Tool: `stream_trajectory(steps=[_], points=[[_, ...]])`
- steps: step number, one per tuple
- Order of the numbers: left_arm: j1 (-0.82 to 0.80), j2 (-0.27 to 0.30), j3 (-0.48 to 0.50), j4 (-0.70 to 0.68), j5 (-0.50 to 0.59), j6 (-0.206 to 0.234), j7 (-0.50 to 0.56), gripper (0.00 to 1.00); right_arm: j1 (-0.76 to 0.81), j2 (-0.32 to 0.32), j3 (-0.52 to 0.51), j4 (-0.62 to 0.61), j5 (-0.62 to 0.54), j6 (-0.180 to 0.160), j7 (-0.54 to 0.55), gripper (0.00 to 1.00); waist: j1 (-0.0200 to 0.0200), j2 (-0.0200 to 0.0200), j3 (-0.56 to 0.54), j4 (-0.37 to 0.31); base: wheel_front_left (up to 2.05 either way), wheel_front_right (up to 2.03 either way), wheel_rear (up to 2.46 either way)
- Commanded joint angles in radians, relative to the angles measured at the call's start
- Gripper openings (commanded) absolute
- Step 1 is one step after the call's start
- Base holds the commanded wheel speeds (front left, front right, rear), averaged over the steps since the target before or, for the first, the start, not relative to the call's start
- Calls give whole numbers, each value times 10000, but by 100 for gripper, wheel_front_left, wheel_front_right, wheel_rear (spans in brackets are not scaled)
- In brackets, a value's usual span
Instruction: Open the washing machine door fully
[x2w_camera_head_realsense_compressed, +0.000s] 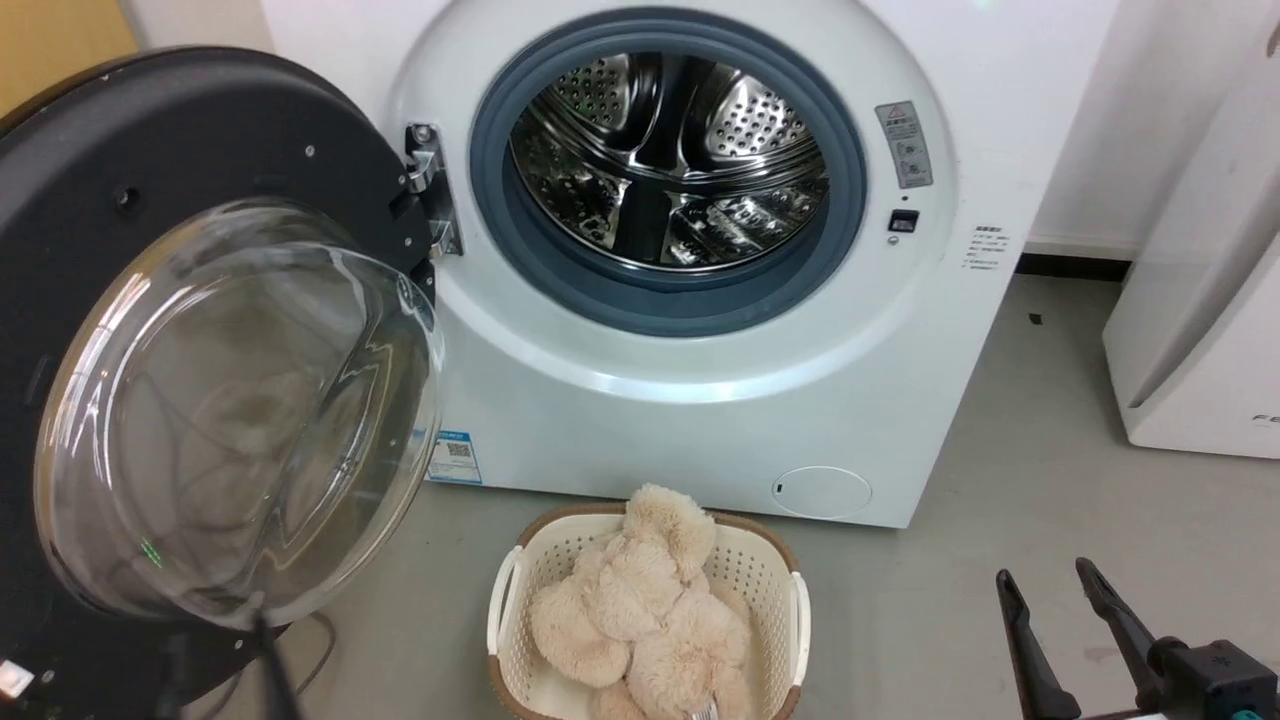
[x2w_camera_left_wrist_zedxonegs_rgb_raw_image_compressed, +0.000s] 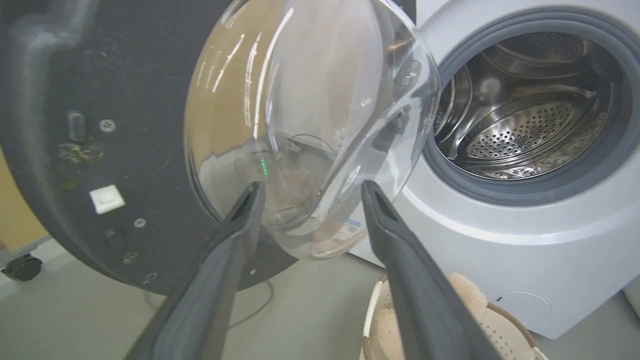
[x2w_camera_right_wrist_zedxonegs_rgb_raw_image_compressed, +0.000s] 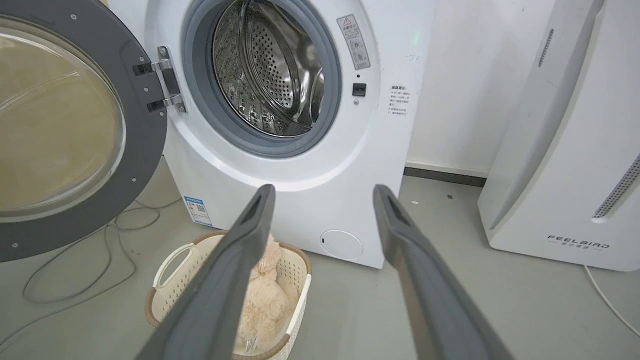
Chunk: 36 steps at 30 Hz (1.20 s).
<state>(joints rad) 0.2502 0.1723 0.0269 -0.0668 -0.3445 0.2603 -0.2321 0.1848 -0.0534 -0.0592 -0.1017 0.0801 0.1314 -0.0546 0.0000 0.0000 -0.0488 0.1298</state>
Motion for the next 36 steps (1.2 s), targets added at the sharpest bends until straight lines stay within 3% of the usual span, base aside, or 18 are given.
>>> stream_trajectory(steps=[1,17,33,34,36], points=[[149,-18,-82,-59,93,-29,44,100,76,32,10,-26,-50,-7,-29,100,0,0,-46,-54,0,0,0],[-1066,1,-2240,616,1238,-756,587,100,212,32,85,-128,-13,-7,60,100,0,0,-208,-1148,0,0,0],[-1374,192,-2588,1020,1370,-815,812,100,51,32,289,168,78,-7,-59,100,0,0,16,-1394,0,0,0],[-1198,128,-2599,1010,1318,-802,888,0,101,0,288,148,21,0,-4,0,0,0,17,-1395,0,0,0],[-1223,109,-2606,1006,1317,-803,882,0,99,-2,290,153,16,2,5,0,0,0,21,-1394,0,0,0]])
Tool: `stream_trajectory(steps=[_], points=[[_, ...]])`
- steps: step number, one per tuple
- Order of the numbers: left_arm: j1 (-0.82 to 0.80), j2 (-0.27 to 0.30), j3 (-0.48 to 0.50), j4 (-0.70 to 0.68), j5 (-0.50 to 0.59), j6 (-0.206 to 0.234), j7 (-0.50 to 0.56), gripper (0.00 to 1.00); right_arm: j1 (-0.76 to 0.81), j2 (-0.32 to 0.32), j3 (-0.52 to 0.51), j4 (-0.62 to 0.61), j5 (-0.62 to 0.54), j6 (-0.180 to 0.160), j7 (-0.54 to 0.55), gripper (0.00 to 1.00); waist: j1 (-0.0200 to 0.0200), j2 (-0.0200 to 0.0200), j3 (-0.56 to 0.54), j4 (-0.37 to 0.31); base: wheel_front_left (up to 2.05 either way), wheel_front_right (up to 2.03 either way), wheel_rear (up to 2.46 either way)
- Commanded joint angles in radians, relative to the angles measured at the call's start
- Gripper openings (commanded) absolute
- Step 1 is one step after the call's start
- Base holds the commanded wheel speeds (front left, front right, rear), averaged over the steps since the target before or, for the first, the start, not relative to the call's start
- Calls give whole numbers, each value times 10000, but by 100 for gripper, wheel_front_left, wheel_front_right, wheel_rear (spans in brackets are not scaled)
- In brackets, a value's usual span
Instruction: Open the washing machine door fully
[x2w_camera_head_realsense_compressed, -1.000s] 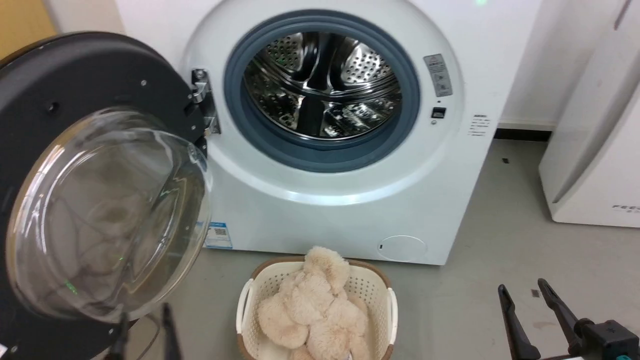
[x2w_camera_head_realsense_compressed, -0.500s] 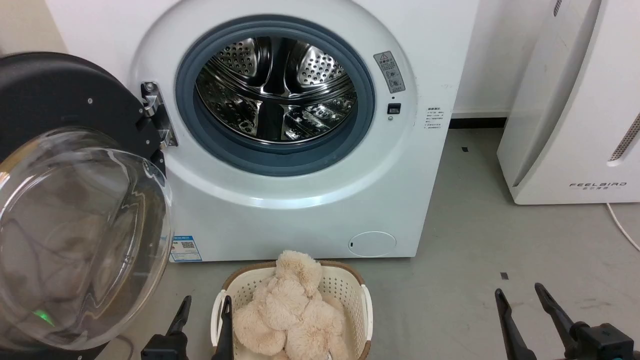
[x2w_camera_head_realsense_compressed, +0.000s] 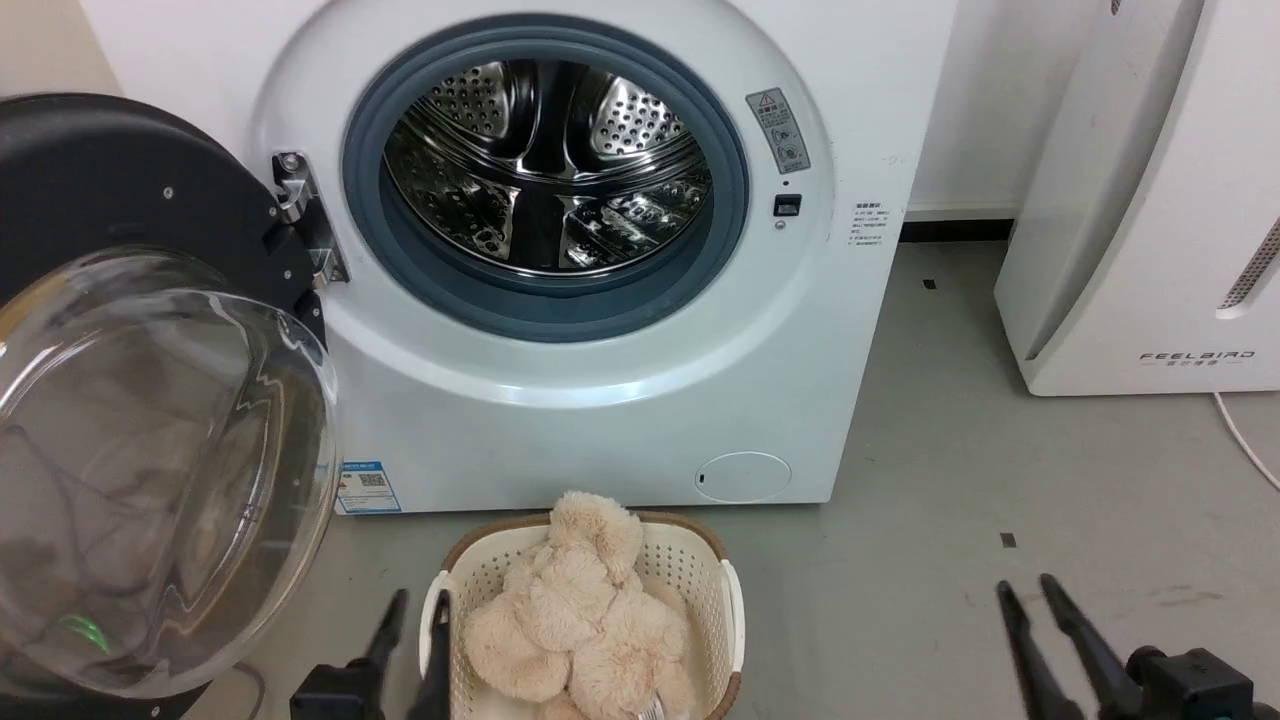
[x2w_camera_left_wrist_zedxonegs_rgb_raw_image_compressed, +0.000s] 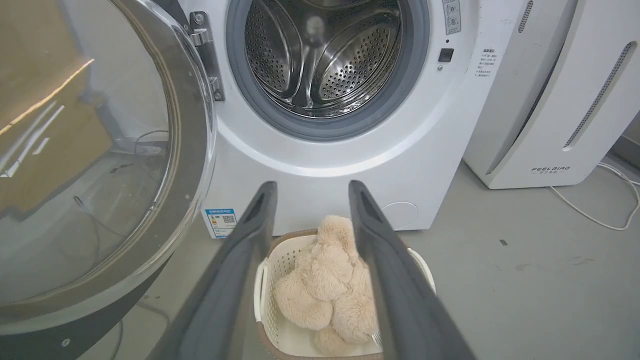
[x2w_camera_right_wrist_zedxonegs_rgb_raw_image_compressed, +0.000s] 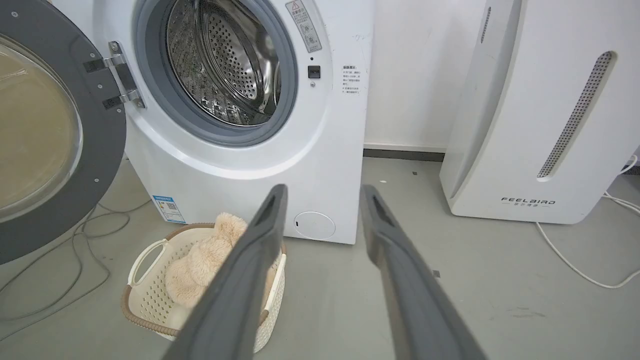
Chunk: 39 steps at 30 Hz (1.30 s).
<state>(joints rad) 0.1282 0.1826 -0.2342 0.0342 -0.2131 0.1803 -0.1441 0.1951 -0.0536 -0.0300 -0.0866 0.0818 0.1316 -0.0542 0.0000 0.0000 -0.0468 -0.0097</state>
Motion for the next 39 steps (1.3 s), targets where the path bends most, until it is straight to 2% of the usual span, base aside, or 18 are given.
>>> stream_trajectory(steps=[1,39], points=[[-6,-29,3,-2,10,-8,6,0,-9,0,1,2,-4,0,8,0,0,0,3,0,0,0,0],[-385,-413,697,-103,639,-541,432,0,-585,10,90,258,-245,-3,167,0,0,0,141,29,0,0,0]])
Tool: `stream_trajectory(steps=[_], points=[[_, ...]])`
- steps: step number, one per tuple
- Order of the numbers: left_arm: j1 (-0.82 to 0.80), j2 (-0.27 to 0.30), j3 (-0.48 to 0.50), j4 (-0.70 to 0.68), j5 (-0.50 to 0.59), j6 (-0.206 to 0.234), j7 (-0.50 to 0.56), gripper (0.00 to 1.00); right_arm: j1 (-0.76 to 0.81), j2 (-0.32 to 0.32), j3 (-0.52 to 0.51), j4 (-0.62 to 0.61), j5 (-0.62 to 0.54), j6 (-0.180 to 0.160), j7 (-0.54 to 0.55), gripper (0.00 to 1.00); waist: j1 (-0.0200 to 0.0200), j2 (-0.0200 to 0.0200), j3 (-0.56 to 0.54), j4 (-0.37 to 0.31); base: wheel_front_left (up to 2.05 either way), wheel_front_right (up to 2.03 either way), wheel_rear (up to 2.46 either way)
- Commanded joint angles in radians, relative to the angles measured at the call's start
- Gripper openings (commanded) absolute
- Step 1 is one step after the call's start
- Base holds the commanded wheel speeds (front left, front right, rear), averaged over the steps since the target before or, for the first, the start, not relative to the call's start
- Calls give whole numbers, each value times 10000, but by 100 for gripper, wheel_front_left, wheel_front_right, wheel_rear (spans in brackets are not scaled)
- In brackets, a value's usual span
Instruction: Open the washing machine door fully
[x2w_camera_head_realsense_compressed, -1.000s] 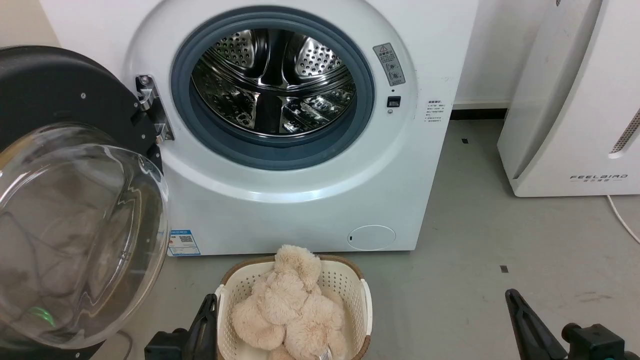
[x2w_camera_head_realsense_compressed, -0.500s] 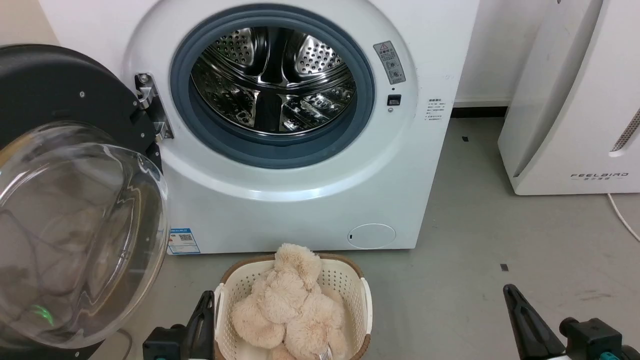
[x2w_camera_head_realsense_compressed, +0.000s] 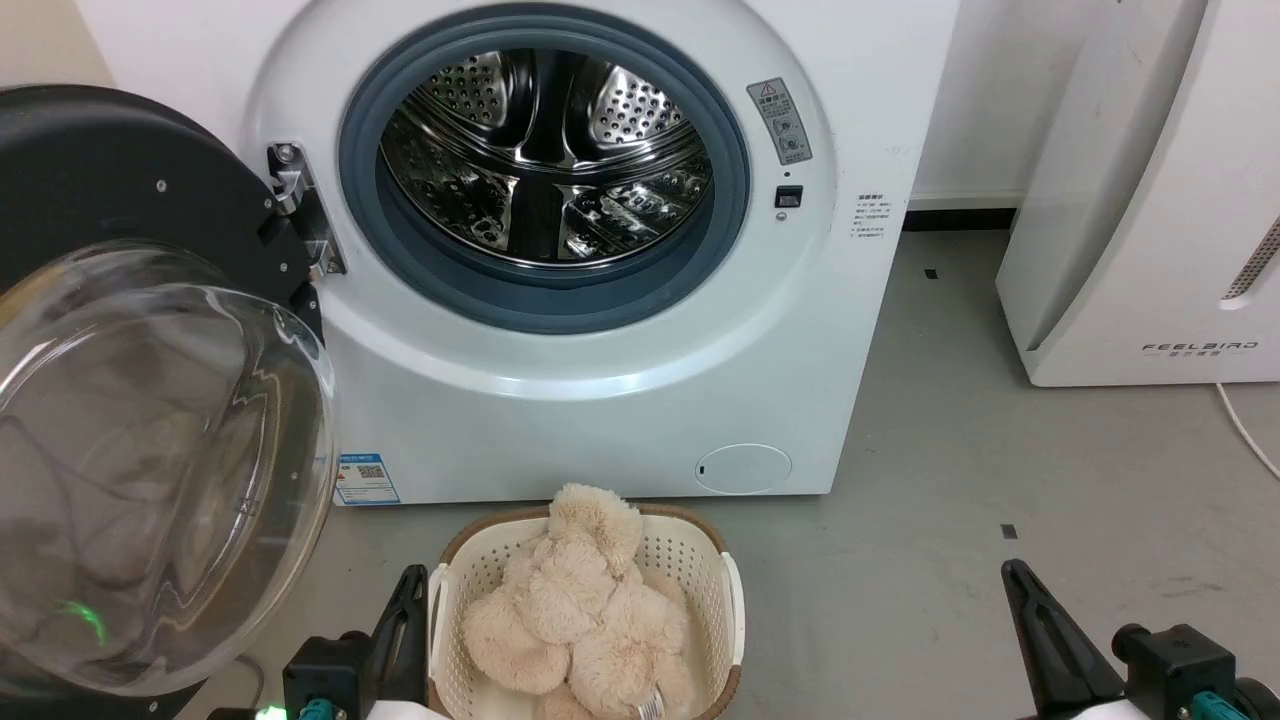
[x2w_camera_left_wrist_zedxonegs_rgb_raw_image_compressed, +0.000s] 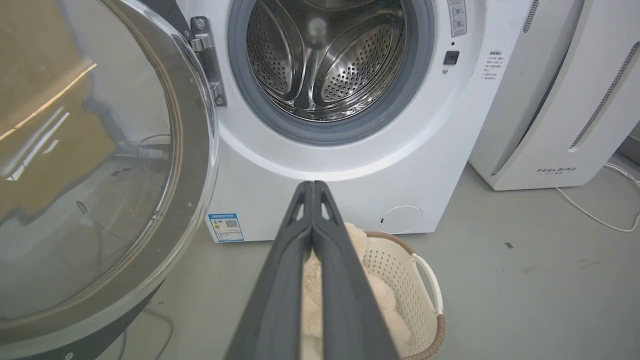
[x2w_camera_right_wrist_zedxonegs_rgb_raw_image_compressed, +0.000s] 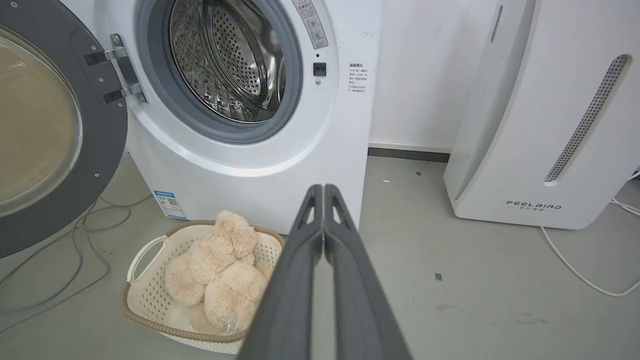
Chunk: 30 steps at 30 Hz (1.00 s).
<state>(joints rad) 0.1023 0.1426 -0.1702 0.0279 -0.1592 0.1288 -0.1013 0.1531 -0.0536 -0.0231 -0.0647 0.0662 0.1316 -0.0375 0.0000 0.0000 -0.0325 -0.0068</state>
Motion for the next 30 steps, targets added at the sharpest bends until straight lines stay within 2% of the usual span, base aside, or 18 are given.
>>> stream_trajectory(steps=[1,30], points=[[-135,-23,76,-42,118,-40,16,0,-181,10,23,47,-97,-3,4,0,0,0,2,1,0,0,0],[-453,-345,658,-127,646,-486,373,0,-664,19,98,262,-299,-5,137,0,0,0,117,25,0,0,0]])
